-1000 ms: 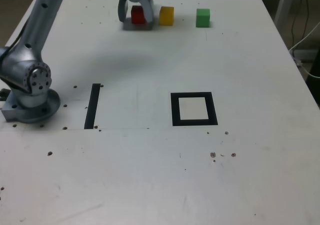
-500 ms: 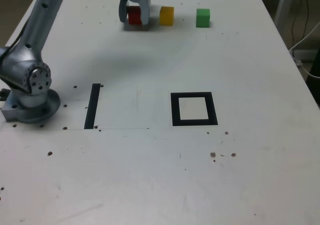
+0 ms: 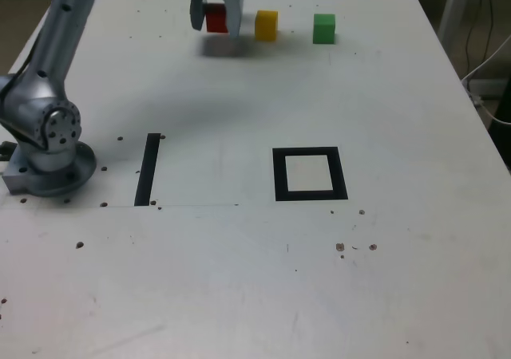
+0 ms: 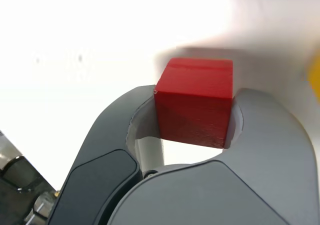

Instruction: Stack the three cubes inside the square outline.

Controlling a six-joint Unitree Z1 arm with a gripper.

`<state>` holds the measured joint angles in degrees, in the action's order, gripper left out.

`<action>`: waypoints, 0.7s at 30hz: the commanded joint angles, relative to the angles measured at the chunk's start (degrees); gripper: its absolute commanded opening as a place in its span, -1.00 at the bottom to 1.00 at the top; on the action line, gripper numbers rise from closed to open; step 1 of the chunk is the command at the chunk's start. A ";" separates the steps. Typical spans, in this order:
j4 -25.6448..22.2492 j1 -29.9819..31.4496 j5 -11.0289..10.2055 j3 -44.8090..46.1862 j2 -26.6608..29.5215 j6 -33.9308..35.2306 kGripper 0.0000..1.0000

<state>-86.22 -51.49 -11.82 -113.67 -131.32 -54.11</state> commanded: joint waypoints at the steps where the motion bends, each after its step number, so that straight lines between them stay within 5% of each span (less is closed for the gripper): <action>1: -0.05 1.59 0.78 2.65 3.90 1.13 -0.41; 12: 6.24 12.30 6.99 21.31 17.63 9.73 -0.41; 21: 10.89 25.21 10.63 30.10 21.76 20.38 -0.42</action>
<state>-75.92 -27.86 -1.48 -84.39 -110.33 -35.39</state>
